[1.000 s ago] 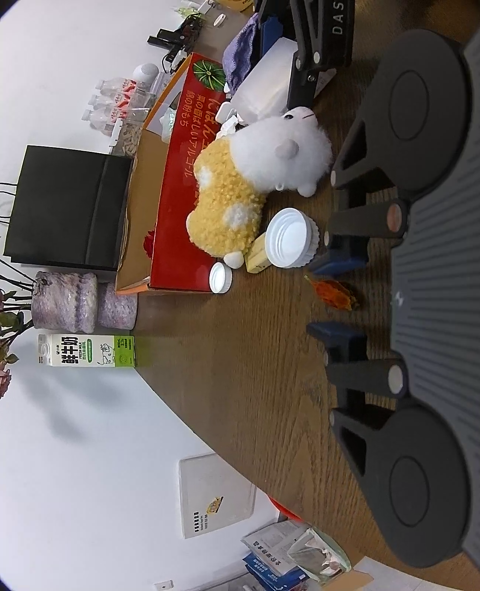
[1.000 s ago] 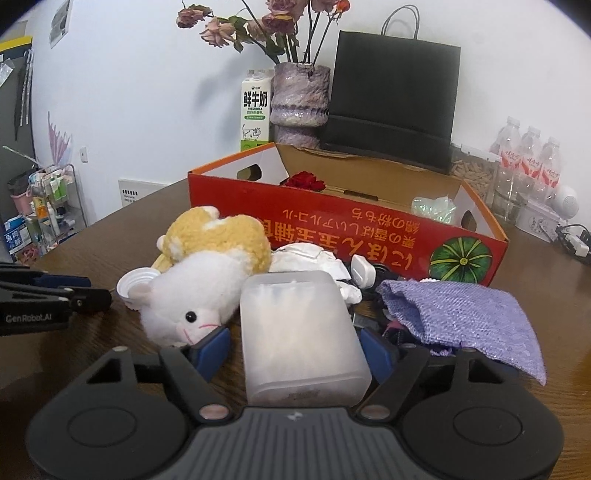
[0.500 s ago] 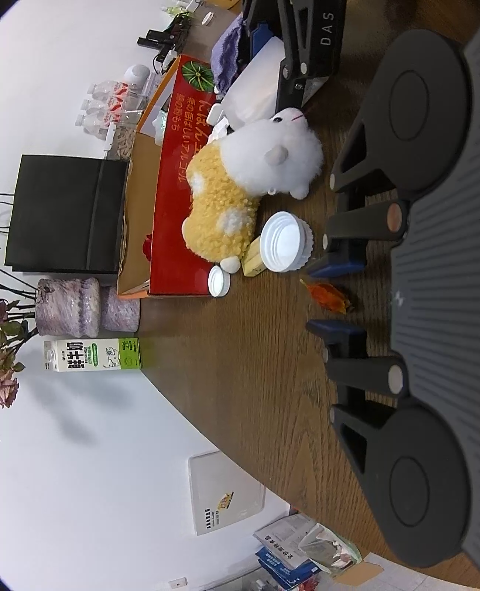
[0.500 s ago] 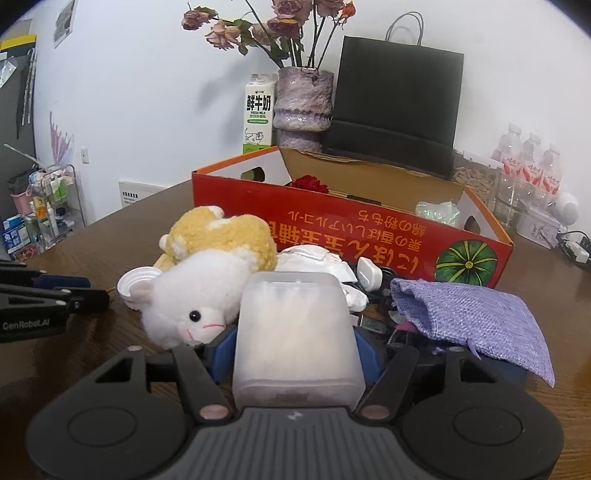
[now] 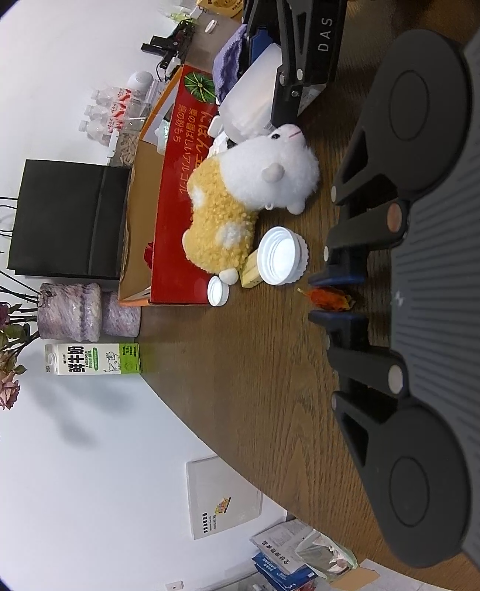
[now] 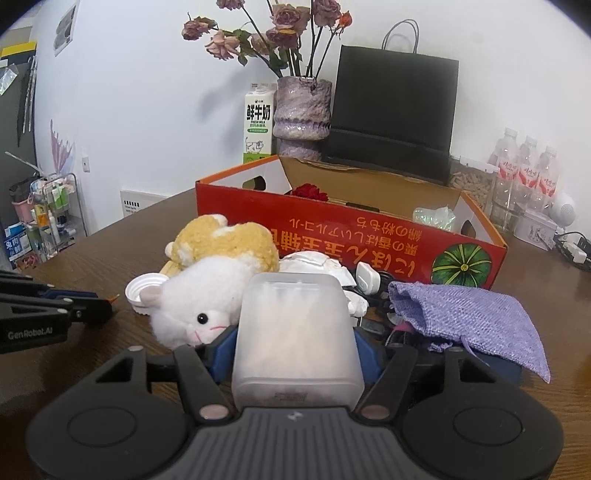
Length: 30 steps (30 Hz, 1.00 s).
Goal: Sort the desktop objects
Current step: 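Carry the dried flower and plastic box into the cardboard box and release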
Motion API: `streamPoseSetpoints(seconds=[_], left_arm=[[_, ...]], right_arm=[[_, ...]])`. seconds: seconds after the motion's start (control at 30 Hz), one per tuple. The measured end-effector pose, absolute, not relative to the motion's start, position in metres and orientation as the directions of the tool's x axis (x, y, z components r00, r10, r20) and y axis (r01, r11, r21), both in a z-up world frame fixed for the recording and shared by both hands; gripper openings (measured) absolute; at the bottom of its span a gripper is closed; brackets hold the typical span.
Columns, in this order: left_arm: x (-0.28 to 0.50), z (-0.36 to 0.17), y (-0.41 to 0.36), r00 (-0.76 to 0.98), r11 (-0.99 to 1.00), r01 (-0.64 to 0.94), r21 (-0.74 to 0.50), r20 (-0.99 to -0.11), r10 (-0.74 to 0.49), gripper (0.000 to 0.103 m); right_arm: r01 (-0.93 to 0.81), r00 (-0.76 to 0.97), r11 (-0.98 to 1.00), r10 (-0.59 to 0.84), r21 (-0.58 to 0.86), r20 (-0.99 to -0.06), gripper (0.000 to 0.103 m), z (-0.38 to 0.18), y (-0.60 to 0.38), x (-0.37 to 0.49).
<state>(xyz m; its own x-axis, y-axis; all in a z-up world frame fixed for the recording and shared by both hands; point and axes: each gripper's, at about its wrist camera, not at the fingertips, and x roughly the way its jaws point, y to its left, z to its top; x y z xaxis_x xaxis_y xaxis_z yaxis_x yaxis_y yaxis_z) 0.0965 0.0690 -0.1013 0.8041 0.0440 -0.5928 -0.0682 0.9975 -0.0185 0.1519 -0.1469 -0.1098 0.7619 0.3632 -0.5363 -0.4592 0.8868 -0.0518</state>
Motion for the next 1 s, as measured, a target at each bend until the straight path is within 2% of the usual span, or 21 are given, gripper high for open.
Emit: streamPoseSetpoints(seconds=[0.2, 0.57, 0.73, 0.9, 1.0], left_arm=[[0.094, -0.088, 0.067, 0.829, 0.997, -0.074, -0.018, -0.556, 0.052, 0.014], [0.116, -0.034, 0.052, 0.900, 1.000, -0.013, -0.028, -0.435, 0.000, 0.014], [0.139, -0.012, 0.038, 0.915, 1.000, 0.016, 0.019, -0.404, -0.007, 0.014], [0.175, 0.010, 0.031, 0.911, 0.999, 0.047, 0.015, -0.410, -0.036, 0.014], [0.200, 0.018, 0.025, 0.904, 0.998, 0.059, 0.023, -0.426, -0.043, 0.014]], right_arm=[[-0.453, 0.776, 0.890, 0.367, -0.049, -0.513, 0.064, -0.103, -0.150, 0.149], [-0.451, 0.795, 0.893, 0.404, 0.005, -0.453, 0.064, -0.068, -0.155, 0.157], [-0.459, 0.802, 0.888, 0.406, -0.017, -0.437, 0.064, -0.048, -0.155, 0.172], [-0.447, 0.820, 0.894, 0.389, -0.045, -0.420, 0.064, -0.026, -0.155, 0.197], [-0.433, 0.818, 0.900, 0.369, -0.050, -0.442, 0.064, -0.016, -0.156, 0.223]])
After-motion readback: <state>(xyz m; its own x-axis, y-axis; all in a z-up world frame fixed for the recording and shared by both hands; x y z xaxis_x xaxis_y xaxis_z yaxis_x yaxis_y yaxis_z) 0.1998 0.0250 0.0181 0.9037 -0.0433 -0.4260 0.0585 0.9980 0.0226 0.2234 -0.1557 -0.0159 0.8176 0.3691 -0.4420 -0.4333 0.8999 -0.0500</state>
